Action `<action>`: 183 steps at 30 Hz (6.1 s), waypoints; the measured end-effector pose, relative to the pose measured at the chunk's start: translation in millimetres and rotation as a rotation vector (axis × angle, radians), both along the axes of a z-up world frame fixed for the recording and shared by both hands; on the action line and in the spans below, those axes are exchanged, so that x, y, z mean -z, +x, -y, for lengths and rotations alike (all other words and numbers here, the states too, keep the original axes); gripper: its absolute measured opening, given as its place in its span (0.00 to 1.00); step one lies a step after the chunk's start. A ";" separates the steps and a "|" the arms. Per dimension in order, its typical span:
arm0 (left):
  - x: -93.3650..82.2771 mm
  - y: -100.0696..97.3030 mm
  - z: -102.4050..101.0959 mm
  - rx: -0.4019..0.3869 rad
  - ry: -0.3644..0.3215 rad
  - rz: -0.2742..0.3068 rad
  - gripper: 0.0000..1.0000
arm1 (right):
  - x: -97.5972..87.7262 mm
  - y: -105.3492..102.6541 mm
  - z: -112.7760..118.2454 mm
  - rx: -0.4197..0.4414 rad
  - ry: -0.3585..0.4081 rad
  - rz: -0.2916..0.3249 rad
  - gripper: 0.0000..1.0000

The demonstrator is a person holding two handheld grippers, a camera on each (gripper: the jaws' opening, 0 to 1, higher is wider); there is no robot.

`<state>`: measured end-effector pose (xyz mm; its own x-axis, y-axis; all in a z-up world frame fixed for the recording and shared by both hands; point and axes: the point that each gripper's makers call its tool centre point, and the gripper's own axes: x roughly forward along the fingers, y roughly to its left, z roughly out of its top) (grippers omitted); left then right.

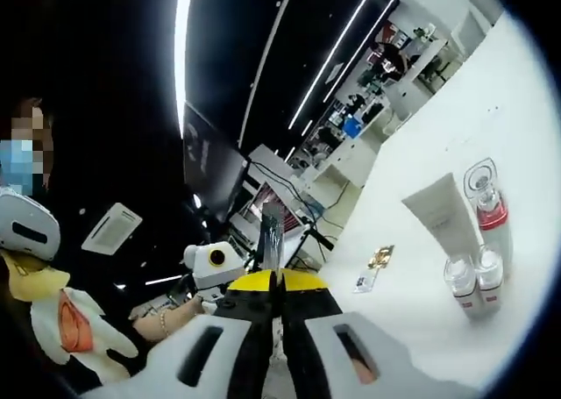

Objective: Arrange the skincare products in the storage area until every visible bottle or jar stands upright without overlapping.

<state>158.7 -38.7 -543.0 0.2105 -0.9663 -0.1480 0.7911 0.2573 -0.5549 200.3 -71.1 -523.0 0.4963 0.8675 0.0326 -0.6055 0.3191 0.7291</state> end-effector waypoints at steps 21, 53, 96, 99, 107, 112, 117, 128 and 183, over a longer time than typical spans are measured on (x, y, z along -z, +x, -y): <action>-52.5 27.8 -14.3 -0.168 -0.330 -0.078 0.02 | -8.9 -10.4 -10.3 0.057 0.184 0.012 0.07; -18.4 17.8 -20.7 -0.183 -0.357 -0.249 0.00 | 12.9 -6.5 -6.8 0.122 0.201 -0.090 0.01; 55.8 52.0 -6.8 -0.249 -0.239 -0.397 0.00 | 84.2 -3.2 31.6 0.161 -0.413 0.099 0.67; 66.6 55.3 -4.6 -0.254 -0.210 -0.403 0.00 | 89.2 -3.0 37.1 0.163 -0.445 0.101 0.71; 88.0 62.8 -1.6 -0.268 -0.159 -0.422 0.00 | 98.2 -3.1 49.4 0.170 -0.495 0.090 0.78; 101.9 66.7 -0.2 -0.275 -0.126 -0.432 0.00 | 103.2 -2.0 54.9 0.171 -0.526 0.088 0.83; 117.0 70.5 0.2 -0.290 -0.100 -0.449 0.00 | 108.3 -0.8 60.2 0.177 -0.552 0.081 0.88; 149.3 74.0 2.1 -0.294 -0.007 -0.462 0.00 | 114.6 -0.6 68.3 0.188 -0.572 0.059 0.93; 213.0 85.4 -24.1 -0.314 0.645 -0.032 0.30 | 128.8 -3.8 79.5 0.199 -0.609 0.011 0.93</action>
